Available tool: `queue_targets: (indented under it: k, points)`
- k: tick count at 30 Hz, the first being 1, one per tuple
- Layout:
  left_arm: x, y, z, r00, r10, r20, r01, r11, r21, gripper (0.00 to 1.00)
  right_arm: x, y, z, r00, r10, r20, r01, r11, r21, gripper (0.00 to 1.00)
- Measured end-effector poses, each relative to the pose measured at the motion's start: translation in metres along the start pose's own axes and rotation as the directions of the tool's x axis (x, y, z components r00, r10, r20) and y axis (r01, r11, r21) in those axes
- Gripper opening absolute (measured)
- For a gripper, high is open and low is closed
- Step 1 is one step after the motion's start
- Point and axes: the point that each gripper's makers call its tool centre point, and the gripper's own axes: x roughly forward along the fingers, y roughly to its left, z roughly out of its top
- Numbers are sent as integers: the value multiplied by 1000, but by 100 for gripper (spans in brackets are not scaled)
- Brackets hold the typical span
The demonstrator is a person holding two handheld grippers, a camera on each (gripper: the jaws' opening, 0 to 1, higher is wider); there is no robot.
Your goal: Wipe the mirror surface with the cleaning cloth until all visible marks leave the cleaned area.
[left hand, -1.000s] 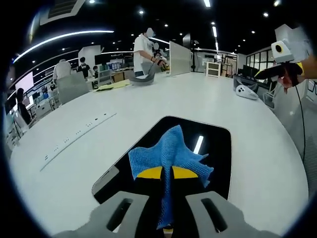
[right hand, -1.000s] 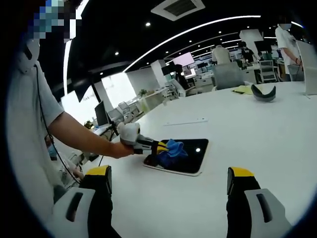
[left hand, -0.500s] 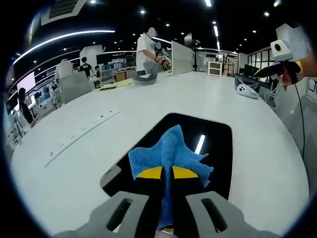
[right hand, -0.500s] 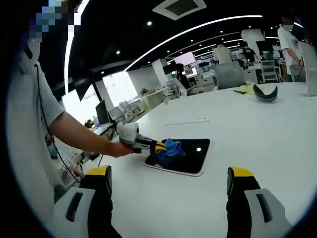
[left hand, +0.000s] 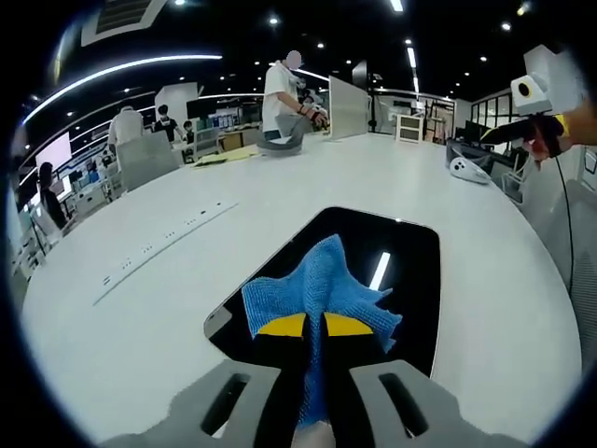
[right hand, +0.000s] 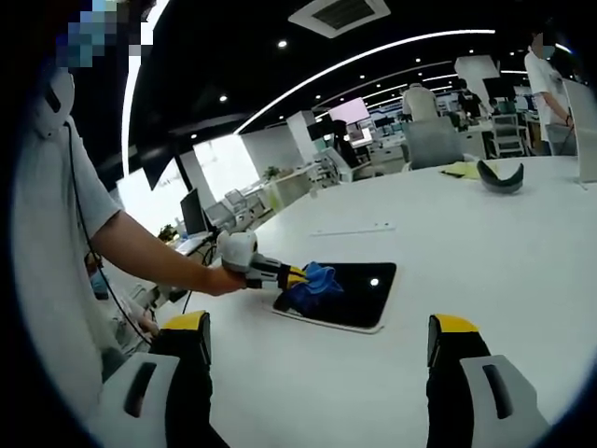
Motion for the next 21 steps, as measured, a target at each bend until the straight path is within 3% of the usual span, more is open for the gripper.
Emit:
queue_targets:
  k: [21]
  points:
    - [-10,7,-7,1000,16,-9,-16,1000,-3,3,0,0,1,1000,-1,4,1,1000,1,97]
